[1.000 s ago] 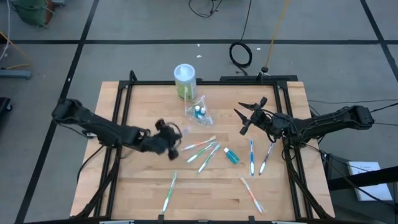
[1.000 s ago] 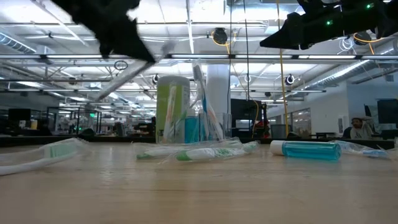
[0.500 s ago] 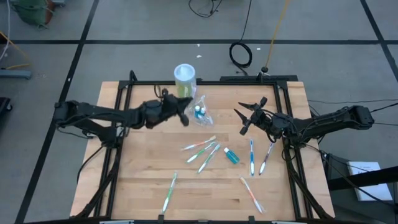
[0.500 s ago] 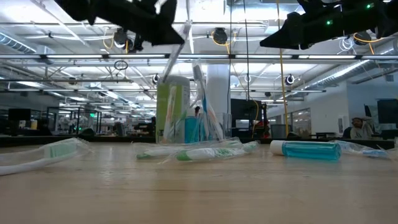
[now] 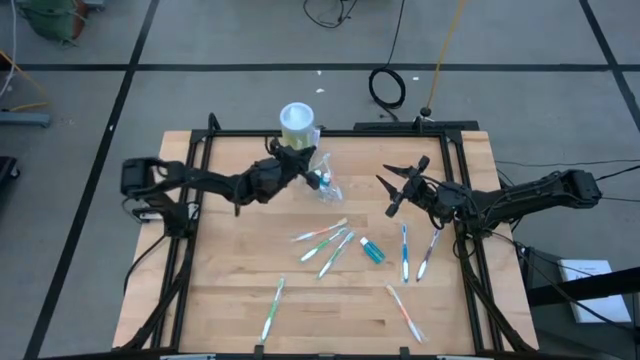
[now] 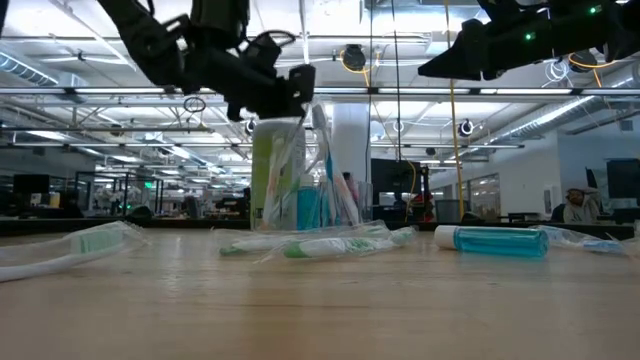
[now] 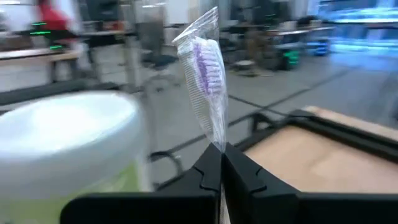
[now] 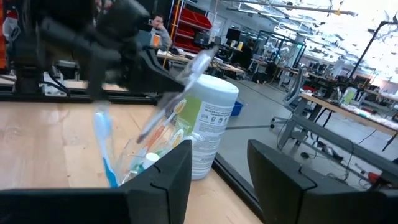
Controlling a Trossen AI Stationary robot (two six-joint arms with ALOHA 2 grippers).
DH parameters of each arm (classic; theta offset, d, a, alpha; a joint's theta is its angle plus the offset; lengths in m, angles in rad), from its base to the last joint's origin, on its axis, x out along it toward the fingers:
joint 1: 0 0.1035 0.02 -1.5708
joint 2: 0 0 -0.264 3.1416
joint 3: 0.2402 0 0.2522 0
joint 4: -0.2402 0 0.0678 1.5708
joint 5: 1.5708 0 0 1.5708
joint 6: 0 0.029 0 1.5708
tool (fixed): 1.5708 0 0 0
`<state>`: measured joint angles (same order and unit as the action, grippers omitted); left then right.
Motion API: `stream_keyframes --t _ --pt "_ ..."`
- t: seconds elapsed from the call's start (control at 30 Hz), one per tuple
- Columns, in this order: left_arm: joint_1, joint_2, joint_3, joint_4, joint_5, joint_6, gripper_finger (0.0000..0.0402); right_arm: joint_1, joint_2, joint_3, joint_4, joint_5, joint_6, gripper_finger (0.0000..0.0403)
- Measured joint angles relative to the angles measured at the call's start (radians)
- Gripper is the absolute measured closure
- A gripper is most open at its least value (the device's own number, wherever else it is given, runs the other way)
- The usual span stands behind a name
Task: Pick & Place toothbrushing station
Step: Put the purple toothbrush into the left of the transparent organizer
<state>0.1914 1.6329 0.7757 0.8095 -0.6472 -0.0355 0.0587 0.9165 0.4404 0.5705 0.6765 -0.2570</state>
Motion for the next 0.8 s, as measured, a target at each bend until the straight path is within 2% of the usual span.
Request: stream_keyframes --t 0.07,0.33,0.4,0.63,0.8 --pt "0.001 0.045 0.000 0.025 -0.054 -0.025 0.0399 0.000 0.000 0.000 0.000 0.000 0.021 0.0257" --pt "-0.043 0.178 0.000 0.028 -0.138 -0.076 0.0400 0.000 0.000 0.000 -0.028 0.000 0.036 0.0257" --pt "-0.064 0.182 0.000 0.019 -0.178 -0.078 0.0398 0.000 0.000 0.000 -0.028 0.000 0.036 0.0257" --pt "-0.142 0.141 0.000 -0.004 -0.415 -0.089 0.0382 0.000 0.000 0.000 -0.035 0.000 0.036 0.0257" --pt "-0.192 0.121 0.000 -0.049 -0.490 -0.064 0.0380 0.000 0.000 0.000 -0.037 0.000 0.040 0.0257"
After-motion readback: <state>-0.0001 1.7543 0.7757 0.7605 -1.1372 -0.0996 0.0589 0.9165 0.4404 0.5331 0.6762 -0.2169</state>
